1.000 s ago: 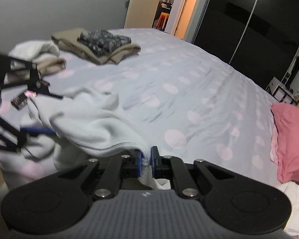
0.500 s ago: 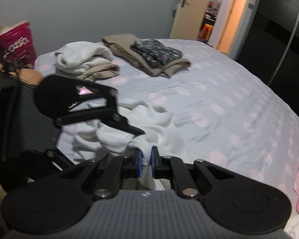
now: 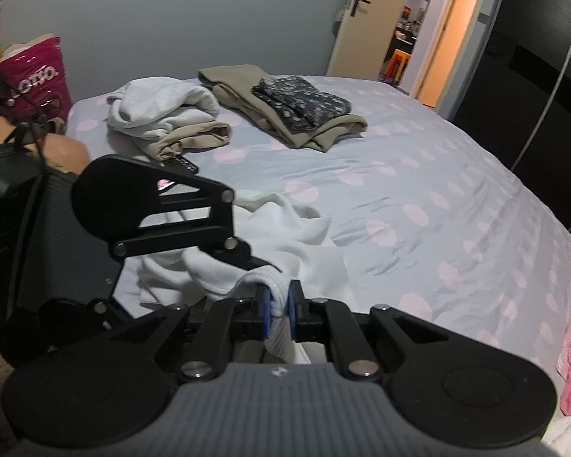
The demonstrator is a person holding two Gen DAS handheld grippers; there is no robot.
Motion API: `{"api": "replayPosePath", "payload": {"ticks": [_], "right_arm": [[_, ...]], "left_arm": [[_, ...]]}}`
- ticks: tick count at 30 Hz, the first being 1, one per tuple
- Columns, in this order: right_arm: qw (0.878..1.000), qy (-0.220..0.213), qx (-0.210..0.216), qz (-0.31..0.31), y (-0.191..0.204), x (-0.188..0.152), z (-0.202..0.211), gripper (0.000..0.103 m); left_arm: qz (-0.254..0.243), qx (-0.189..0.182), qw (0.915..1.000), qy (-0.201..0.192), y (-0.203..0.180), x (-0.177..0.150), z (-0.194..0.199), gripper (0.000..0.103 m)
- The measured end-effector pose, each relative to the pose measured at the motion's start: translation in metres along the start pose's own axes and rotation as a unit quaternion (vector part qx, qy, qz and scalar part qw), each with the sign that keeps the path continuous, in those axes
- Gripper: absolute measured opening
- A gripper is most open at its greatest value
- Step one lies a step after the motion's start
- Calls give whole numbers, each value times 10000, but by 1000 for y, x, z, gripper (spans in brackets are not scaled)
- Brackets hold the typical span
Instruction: Fold clothes
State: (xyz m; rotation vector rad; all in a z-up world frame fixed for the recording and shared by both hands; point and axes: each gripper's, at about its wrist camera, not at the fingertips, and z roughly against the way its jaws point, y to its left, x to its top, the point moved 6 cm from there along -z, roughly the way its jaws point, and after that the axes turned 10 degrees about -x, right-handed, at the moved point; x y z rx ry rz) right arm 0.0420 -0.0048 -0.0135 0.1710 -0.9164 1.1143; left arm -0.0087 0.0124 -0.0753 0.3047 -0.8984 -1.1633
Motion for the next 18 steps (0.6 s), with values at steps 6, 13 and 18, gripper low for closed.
{"api": "replayPosePath", "payload": {"ticks": [6,13,18], "right_arm": [[9997,-108,218,75,6,2,4,11],[9986,-183,434,244,17,2,11,11],[9983,-178,472,281,18,1,13,11]], "left_arm": [[287,313,9991,-73,13,3,1,69],[988,218,9949,-24,40,-4,3,11],[652,233,9975,136,32,-3,4,7]]}}
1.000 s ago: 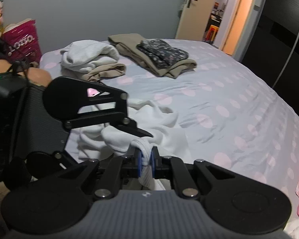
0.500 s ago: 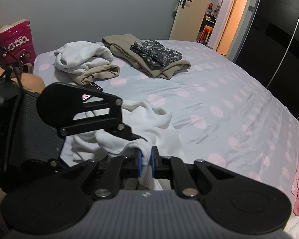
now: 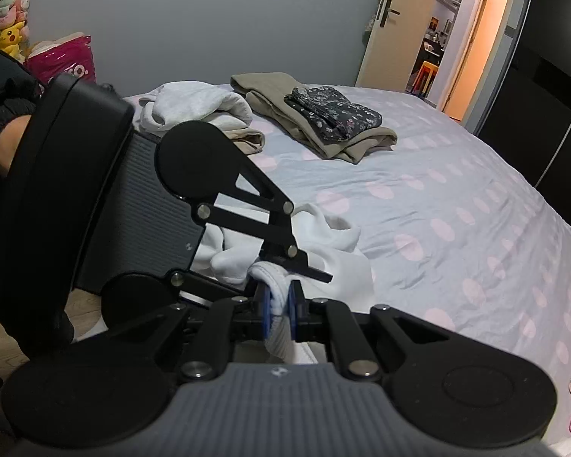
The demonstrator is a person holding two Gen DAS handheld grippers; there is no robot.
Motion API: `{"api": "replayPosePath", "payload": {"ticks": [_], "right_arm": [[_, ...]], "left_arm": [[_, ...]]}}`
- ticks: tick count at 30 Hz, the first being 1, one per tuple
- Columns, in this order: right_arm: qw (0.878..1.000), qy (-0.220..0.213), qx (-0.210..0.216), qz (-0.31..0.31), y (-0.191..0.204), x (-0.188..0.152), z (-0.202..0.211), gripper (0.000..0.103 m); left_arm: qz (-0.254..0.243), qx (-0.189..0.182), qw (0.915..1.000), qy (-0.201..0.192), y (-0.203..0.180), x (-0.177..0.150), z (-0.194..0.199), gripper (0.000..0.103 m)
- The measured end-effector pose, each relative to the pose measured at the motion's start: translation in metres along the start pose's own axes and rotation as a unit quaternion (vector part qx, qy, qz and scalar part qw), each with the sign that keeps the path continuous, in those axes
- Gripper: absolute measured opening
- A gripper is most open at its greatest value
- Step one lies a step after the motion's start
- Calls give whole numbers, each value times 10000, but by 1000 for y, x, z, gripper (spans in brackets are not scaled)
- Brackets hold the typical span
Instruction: Fold clothes
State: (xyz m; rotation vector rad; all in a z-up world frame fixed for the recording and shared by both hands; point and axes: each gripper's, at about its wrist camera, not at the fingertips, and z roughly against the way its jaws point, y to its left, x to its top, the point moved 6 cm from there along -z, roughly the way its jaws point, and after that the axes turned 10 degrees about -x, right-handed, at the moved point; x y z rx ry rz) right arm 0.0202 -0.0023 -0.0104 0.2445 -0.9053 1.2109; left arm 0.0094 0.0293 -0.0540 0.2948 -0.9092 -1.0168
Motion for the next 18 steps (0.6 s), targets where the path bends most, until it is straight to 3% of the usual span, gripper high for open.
{"api": "replayPosePath", "payload": {"ticks": [5,8,12,15,18], "right_arm": [[10000,9,17,26,2,0,1,11],[10000,-12,0,36,3,1,2,11],[9999,-16,-23,102,5,1,1,11],[9999,-11,-8,133,6,1,0,11],[9998,-101,2,154,6,2,1,11]], "left_arm": [[-451,135,9989,83,-8,-4,-3,10],[-649,124,9977,143,-15,-7,-6,21],[-524,-55,9985,155,-17,-9,-7,28],[-147,-146,9997,131,-9,-9,-5,6],[172,-211,9996,95,6,-10,-1,4]]}}
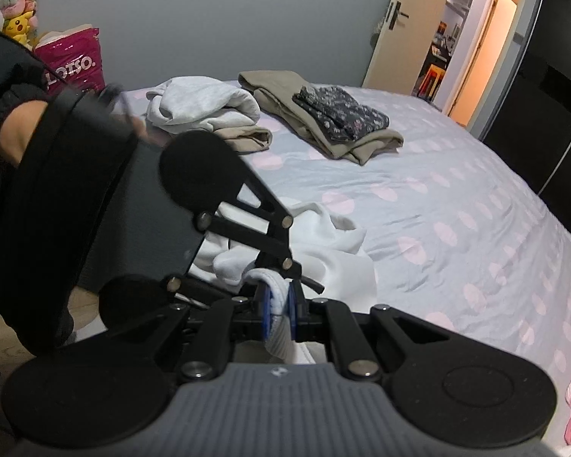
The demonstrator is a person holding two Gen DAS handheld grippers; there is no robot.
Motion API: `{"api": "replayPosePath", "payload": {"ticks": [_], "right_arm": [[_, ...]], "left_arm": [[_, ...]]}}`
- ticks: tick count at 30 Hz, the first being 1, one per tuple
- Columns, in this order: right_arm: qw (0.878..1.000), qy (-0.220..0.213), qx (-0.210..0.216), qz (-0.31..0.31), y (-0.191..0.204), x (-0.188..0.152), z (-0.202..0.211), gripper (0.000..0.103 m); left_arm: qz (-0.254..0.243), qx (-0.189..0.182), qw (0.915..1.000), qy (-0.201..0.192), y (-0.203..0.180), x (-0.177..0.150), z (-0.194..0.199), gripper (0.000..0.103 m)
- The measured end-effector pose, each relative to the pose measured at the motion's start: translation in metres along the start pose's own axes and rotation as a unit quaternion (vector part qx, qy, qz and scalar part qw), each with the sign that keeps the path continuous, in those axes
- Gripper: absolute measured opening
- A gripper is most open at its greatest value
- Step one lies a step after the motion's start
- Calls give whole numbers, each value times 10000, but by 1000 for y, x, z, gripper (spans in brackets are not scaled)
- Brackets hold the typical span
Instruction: Fold clothes
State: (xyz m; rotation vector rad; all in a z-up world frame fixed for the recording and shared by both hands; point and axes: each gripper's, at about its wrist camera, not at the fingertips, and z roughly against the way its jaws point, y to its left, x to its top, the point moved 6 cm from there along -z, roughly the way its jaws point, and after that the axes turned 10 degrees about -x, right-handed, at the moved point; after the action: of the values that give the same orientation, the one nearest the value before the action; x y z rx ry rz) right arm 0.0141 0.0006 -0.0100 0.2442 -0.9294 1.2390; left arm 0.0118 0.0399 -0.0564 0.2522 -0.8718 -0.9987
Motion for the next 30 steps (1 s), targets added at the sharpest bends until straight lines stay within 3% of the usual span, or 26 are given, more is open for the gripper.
{"api": "replayPosePath", "payload": {"ticks": [3,4,5,7,11,13,17,20,21,23,27,28,30], "right_arm": [[9998,-174,-38,-66,-3,1,3,13],[9995,-268,-85,-107,-6,1,4,20],[9991,-360,-167,-148,-10,-1,6,38],[9981,-409,-366,-283,-20,-8,6,61],[9966,-123,-704,-407,-33,-31,-8,63],[9960,106,-806,-365,-33,-42,-21,65],[9941,677,-844,-111,-20,-63,-51,68],[9875,1151,-941,519,-6,-79,-65,70],[9830,1296,-1108,687,-10,-83,-66,69],[9729,1457,-1755,366,-41,-88,-64,68],[9368,1337,-3063,-1038,-112,-89,-35,68],[9335,1208,-3184,-1118,-117,-85,-27,68],[9469,790,-3018,-778,-101,-72,-19,68]], "left_arm": [[84,126,9999,-82,17,0,8,4],[236,218,9994,-138,27,0,13,4],[410,310,9985,-203,39,-1,19,4],[849,515,9943,-400,64,-3,35,4],[1546,804,9811,-839,106,-5,67,4],[1611,889,9783,-952,114,-1,75,4],[1545,898,9785,-1026,115,8,79,4],[1547,873,9783,-1070,116,8,82,4],[1576,877,9775,-1091,116,6,83,4],[1669,867,9756,-1134,118,3,83,4],[1792,838,9730,-1187,119,2,83,4],[1802,870,9726,-1184,121,3,83,4],[1922,880,9700,-1201,126,4,83,4]]}}
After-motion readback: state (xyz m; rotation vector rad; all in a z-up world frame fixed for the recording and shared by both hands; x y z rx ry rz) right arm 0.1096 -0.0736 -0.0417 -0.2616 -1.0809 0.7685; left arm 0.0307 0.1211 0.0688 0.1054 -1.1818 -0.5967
